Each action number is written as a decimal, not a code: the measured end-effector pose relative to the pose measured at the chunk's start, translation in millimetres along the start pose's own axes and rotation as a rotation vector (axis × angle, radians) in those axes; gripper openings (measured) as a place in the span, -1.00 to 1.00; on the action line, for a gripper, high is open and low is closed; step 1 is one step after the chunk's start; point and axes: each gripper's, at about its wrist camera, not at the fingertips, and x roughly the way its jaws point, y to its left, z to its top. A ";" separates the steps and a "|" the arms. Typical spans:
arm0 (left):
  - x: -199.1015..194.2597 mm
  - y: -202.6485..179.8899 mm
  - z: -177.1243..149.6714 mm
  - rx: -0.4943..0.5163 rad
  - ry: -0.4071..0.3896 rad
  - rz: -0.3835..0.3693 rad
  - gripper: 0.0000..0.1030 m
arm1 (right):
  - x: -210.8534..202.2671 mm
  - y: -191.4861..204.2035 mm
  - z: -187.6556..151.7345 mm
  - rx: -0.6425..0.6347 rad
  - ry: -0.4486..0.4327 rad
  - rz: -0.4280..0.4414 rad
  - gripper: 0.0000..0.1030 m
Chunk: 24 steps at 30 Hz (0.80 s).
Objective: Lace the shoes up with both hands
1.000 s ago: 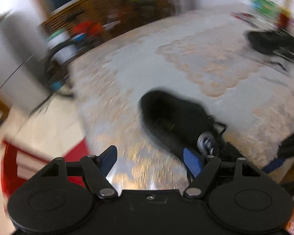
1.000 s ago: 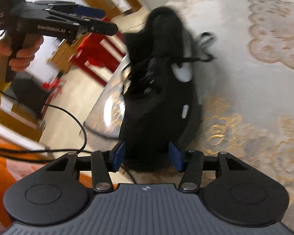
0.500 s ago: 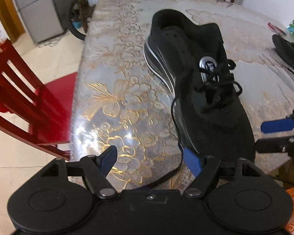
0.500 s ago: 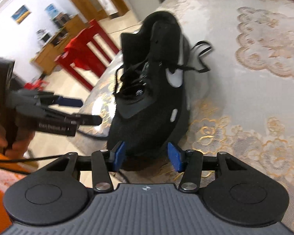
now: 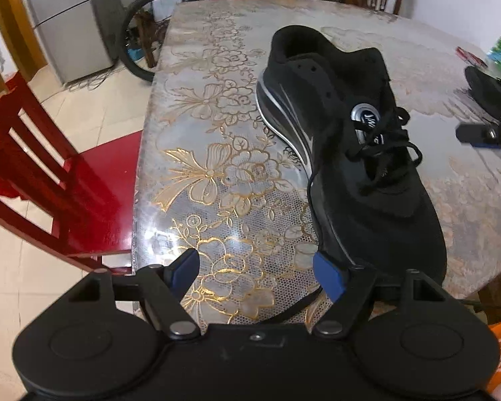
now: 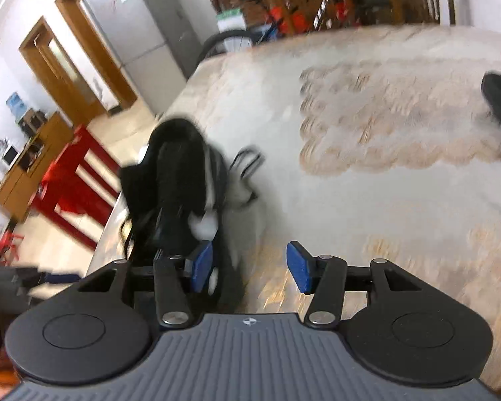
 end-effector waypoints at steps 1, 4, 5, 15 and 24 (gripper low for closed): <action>-0.3 0.0 0.3 -0.002 -0.003 0.005 0.41 | 5.1 -2.8 7.0 -0.012 0.000 0.007 0.03; 0.0 -3.5 2.7 -0.039 0.002 0.030 0.41 | 24.6 -6.3 27.7 -0.076 0.001 0.023 0.04; -0.6 -4.9 3.5 -0.051 0.004 0.029 0.41 | 32.8 -7.5 33.2 -0.093 0.002 0.030 0.04; -14.5 -11.4 17.0 -0.178 -0.015 0.094 0.41 | 106.9 -3.1 51.6 -0.256 0.088 0.042 0.04; -16.8 -20.7 26.8 -0.226 -0.008 0.144 0.41 | 120.5 8.8 33.6 -0.573 0.116 -0.069 -0.84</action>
